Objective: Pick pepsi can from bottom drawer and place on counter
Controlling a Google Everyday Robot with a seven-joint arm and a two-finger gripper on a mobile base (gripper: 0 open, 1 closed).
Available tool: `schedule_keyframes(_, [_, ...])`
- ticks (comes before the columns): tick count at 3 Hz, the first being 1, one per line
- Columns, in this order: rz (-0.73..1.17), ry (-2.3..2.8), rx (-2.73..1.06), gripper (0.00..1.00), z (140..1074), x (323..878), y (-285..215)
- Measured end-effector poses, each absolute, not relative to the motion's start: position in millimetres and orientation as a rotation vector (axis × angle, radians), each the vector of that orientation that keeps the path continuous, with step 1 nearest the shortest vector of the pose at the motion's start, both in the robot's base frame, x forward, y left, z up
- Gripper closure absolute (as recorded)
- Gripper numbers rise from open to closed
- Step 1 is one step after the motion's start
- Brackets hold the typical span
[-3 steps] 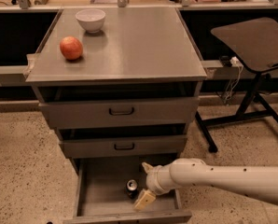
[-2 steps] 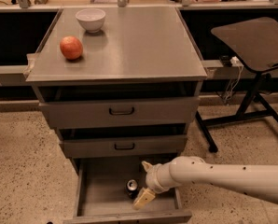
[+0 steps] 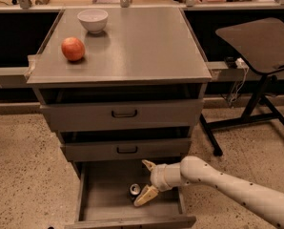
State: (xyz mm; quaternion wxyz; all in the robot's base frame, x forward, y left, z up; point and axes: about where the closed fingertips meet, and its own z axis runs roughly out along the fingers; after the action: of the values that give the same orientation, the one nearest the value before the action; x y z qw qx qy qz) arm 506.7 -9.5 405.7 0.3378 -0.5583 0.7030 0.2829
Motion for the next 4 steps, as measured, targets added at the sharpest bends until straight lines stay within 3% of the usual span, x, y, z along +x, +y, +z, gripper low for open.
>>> schedule_keyframes(3, [0.841, 1.673, -1.441, 0.00, 237, 531, 24])
schedule_keyframes(4, [0.839, 1.671, -1.399, 0.00, 219, 535, 28])
